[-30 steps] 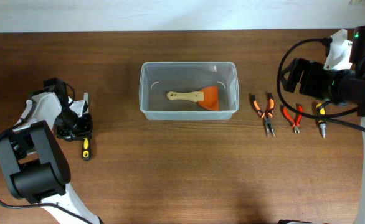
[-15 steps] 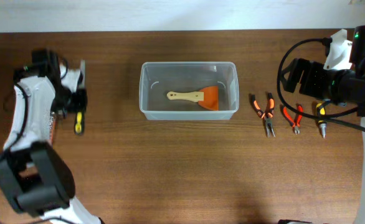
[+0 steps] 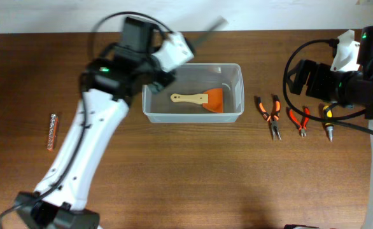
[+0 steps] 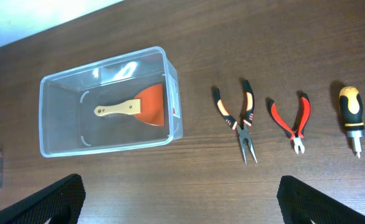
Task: Pack container
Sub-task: 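Carry the file with left gripper into the container and release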
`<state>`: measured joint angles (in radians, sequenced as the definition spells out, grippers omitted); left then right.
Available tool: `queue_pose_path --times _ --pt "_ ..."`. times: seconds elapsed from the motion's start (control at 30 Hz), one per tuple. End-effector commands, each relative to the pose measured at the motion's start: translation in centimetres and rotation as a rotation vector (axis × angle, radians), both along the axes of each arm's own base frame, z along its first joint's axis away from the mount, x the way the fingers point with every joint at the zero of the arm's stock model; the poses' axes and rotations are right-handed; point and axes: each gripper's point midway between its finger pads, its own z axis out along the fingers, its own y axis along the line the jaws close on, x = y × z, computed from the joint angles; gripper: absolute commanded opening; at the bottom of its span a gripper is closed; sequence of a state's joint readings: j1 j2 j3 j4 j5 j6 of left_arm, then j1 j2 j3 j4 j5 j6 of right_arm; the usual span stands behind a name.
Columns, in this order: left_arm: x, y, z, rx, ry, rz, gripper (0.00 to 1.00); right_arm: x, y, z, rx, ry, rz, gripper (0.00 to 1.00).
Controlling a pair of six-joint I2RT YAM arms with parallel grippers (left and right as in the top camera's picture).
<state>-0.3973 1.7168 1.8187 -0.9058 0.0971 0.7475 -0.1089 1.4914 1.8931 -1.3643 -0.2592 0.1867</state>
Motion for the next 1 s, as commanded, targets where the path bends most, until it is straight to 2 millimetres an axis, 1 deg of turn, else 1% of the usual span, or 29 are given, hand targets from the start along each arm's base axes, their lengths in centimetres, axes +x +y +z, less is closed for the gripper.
queue_pose_path --times 0.0,0.1,0.27,0.43,0.57,0.6,0.63,0.73,0.8,0.83,0.87,0.9,0.93,0.97 --pt "1.4 -0.8 -3.5 0.215 -0.049 -0.204 0.02 0.0 -0.3 0.1 -0.009 -0.004 -0.008 0.99" --pt "2.7 -1.1 -6.6 0.284 -0.034 -0.277 0.02 -0.1 -0.3 0.0 -0.008 0.0 -0.007 0.99" --pt "4.9 -1.2 -11.3 0.323 0.01 -0.307 0.02 -0.5 -0.2 -0.2 -0.007 0.019 -0.007 0.99" --pt "6.0 -1.7 -15.6 0.379 0.034 -0.382 0.02 -0.8 -0.2 -0.4 -0.005 0.031 -0.007 0.99" --pt "6.2 -1.6 -18.9 0.403 0.084 -0.407 0.01 -0.9 -0.2 -0.5 -0.004 0.04 -0.007 0.99" --pt "6.4 -1.5 -19.7 0.411 0.094 -0.408 0.02 -1.0 -0.2 -0.5 -0.004 0.043 -0.007 0.99" --pt "6.6 -1.3 -20.7 0.427 0.105 -0.403 0.06 -1.0 -0.2 -0.6 -0.004 0.046 -0.007 0.99" --pt "7.5 -0.7 -22.4 0.45 0.109 -0.383 0.09 -1.2 -0.2 -0.7 -0.003 0.055 -0.007 0.99" --pt "8.1 -0.5 -22.7 0.446 0.097 -0.371 0.11 -1.4 -0.1 -0.8 -0.002 0.062 -0.007 0.99" --pt "8.4 -0.4 -22.6 0.443 0.087 -0.366 0.12 -1.4 -0.1 -0.8 -0.002 0.065 -0.007 0.99" --pt "8.6 -0.5 -22.6 0.442 0.081 -0.365 0.15 -1.5 -0.1 -0.9 -0.001 0.067 -0.007 0.99" --pt "8.6 -0.5 -22.5 0.444 0.079 -0.363 0.21 -1.5 -0.1 -0.9 -0.001 0.068 -0.007 0.99" --pt "8.7 -0.5 -22.3 0.446 0.076 -0.35 0.4 -1.5 -0.1 -0.9 -0.001 0.068 -0.007 0.99" --pt "8.9 -0.5 -22.0 0.444 0.075 -0.318 0.99 -1.5 -0.1 -0.9 -0.001 0.068 -0.007 0.99"
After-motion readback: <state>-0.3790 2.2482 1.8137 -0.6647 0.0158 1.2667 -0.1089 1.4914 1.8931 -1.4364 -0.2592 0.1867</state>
